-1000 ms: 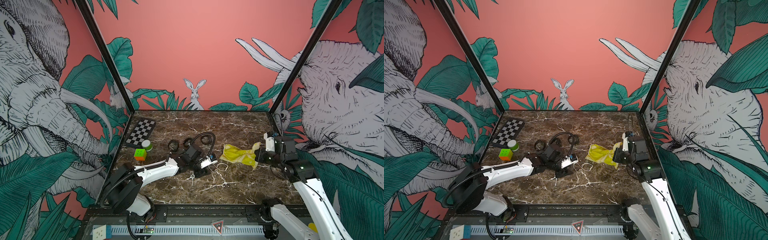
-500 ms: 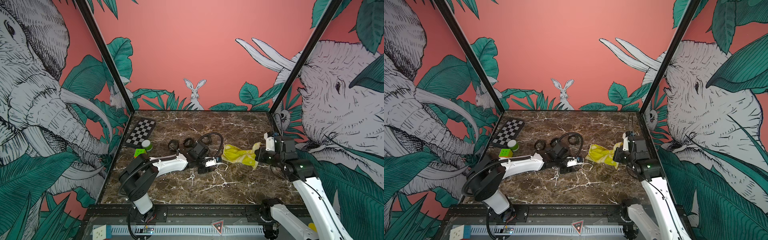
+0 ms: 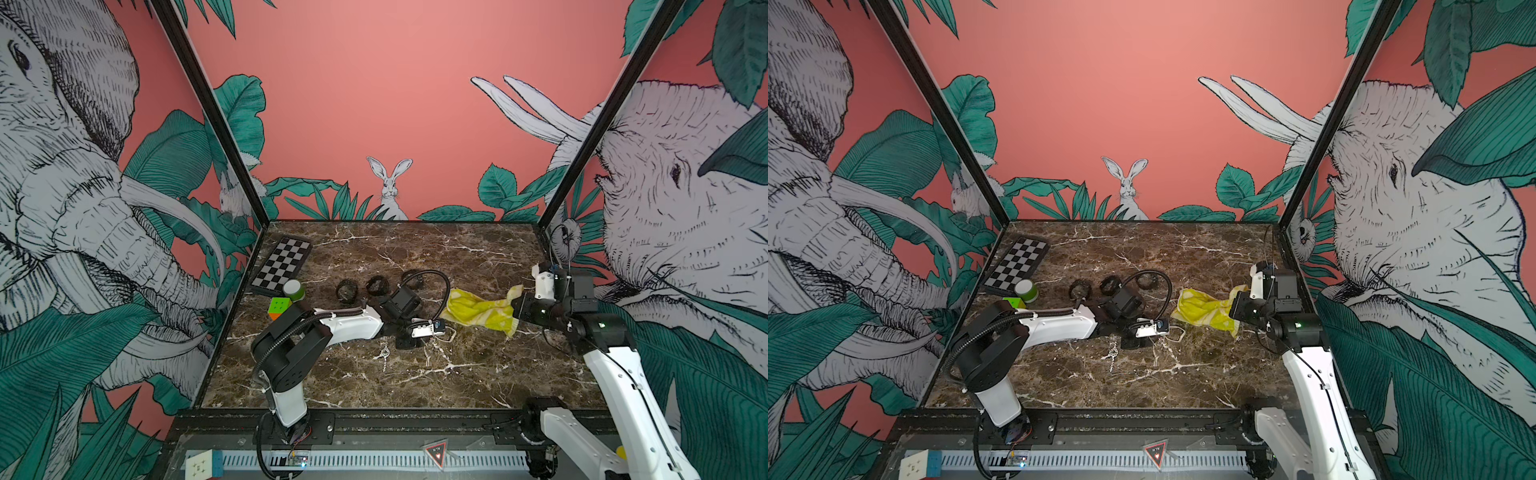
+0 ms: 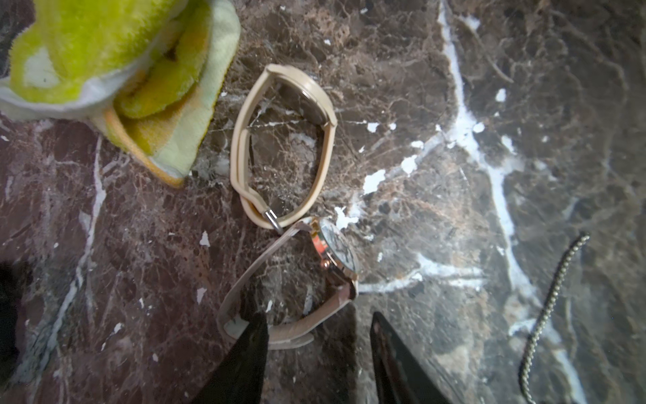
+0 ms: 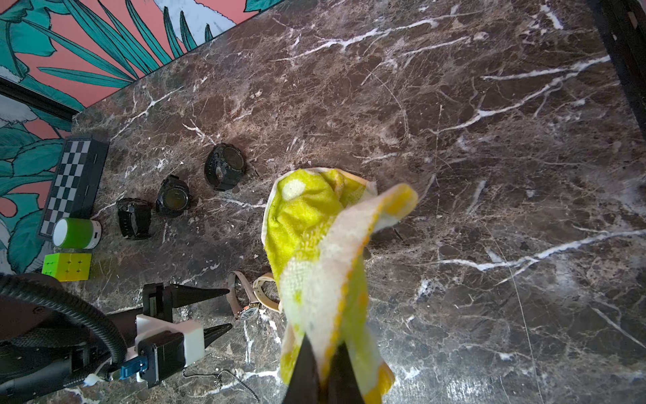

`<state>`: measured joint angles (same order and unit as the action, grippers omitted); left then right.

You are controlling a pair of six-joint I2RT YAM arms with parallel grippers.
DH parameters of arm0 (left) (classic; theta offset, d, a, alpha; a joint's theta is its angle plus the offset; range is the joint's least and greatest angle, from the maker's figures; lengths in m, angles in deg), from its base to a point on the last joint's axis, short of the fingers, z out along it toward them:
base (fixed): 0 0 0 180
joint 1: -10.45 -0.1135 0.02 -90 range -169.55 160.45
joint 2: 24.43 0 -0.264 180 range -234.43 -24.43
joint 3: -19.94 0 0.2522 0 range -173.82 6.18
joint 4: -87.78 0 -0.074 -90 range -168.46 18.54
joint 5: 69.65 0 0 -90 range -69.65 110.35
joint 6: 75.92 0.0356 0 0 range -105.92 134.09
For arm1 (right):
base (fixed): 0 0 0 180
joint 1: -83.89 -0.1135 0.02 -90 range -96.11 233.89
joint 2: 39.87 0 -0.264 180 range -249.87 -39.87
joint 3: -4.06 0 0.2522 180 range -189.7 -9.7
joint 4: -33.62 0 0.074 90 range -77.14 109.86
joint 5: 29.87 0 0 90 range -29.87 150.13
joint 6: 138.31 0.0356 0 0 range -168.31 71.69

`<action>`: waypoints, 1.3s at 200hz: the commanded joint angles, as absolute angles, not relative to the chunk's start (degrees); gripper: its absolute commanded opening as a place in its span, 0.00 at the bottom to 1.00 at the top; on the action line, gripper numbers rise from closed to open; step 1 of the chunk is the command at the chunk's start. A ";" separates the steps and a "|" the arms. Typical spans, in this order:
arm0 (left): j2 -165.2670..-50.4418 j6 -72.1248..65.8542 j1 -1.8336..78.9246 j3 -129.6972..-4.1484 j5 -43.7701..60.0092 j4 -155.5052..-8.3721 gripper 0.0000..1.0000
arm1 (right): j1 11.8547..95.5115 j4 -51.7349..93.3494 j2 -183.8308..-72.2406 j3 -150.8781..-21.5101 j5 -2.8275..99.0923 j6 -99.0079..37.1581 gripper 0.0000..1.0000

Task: Wipe the watch dial
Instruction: Pick up the watch at the center of the board.

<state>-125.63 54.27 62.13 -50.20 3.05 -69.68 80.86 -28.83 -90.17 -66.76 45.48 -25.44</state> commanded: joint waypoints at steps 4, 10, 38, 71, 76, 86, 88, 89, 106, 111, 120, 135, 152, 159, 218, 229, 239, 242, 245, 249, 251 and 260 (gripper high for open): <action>-126.85 56.47 62.47 -52.13 2.06 -67.52 0.49 | 81.83 -26.91 -90.47 -67.54 43.18 -25.80 0.00; -127.09 56.61 62.48 -52.34 2.06 -67.34 0.49 | 81.94 -26.82 -90.57 -67.44 42.96 -25.81 0.00; -127.77 57.03 62.48 -52.92 2.13 -67.58 0.48 | 82.47 -26.30 -91.02 -67.18 42.13 -25.72 0.00; -128.38 57.50 62.48 -53.15 1.91 -67.30 0.47 | 82.91 -26.24 -91.29 -67.61 41.55 -25.72 0.00; -128.48 57.48 62.48 -53.34 1.74 -67.19 0.47 | 83.00 -26.29 -91.29 -67.69 41.47 -25.68 0.00; -128.66 57.38 62.57 -53.47 1.38 -67.15 0.47 | 83.09 -26.37 -91.29 -67.80 41.46 -25.79 0.00; -128.71 57.34 62.63 -53.45 1.32 -67.15 0.47 | 83.14 -26.37 -91.35 -67.84 41.45 -25.81 0.00; -128.73 57.38 62.64 -53.47 1.30 -67.13 0.47 | 83.16 -26.37 -91.36 -67.82 41.47 -25.81 0.00; -129.14 57.40 62.99 -53.55 1.12 -67.05 0.46 | 83.31 -26.55 -91.42 -67.99 41.20 -25.90 0.00; -129.32 57.50 63.09 -53.63 1.02 -66.95 0.46 | 83.36 -26.53 -91.46 -67.98 41.13 -25.90 0.00; -129.62 57.64 63.26 -53.80 0.91 -66.66 0.46 | 83.45 -26.55 -91.46 -68.02 40.98 -25.90 0.00; -130.06 57.62 63.44 -54.08 0.68 -66.59 0.45 | 83.53 -26.49 -91.51 -68.06 40.89 -25.90 0.00; -130.33 57.65 63.61 -54.21 0.66 -66.41 0.44 | 83.70 -26.70 -91.51 -68.24 40.80 -25.90 0.00; -130.49 57.70 63.66 -54.32 0.66 -66.27 0.43 | 83.75 -26.75 -91.52 -68.32 40.73 -25.90 0.00; -130.86 55.96 63.71 -53.65 -0.20 -65.33 0.29 | 84.15 -27.17 -91.38 -68.95 40.24 -26.23 0.00; -130.73 55.22 63.71 -53.40 -0.63 -65.24 0.28 | 84.28 -27.10 -91.38 -68.94 39.85 -26.17 0.00; -130.45 54.42 63.71 -52.81 -1.20 -65.44 0.27 | 84.36 -27.00 -91.38 -68.79 39.78 -26.16 0.00; -130.30 54.09 63.71 -52.62 -1.37 -65.61 0.27 | 84.33 -26.92 -91.38 -68.78 39.64 -26.16 0.00; -130.19 53.81 63.71 -52.42 -1.52 -65.80 0.27 | 84.37 -26.90 -91.42 -68.77 39.58 -26.16 0.00; -130.03 53.46 63.71 -52.21 -1.77 -65.94 0.27 | 84.35 -26.90 -91.46 -68.69 39.55 -26.16 0.00; -129.95 53.28 63.71 -52.01 -1.86 -66.03 0.27 | 84.37 -26.84 -91.46 -68.68 39.43 -26.14 0.00; -129.57 52.49 63.71 -51.43 -2.06 -66.30 0.28 | 84.41 -26.75 -91.45 -68.54 39.24 -26.07 0.00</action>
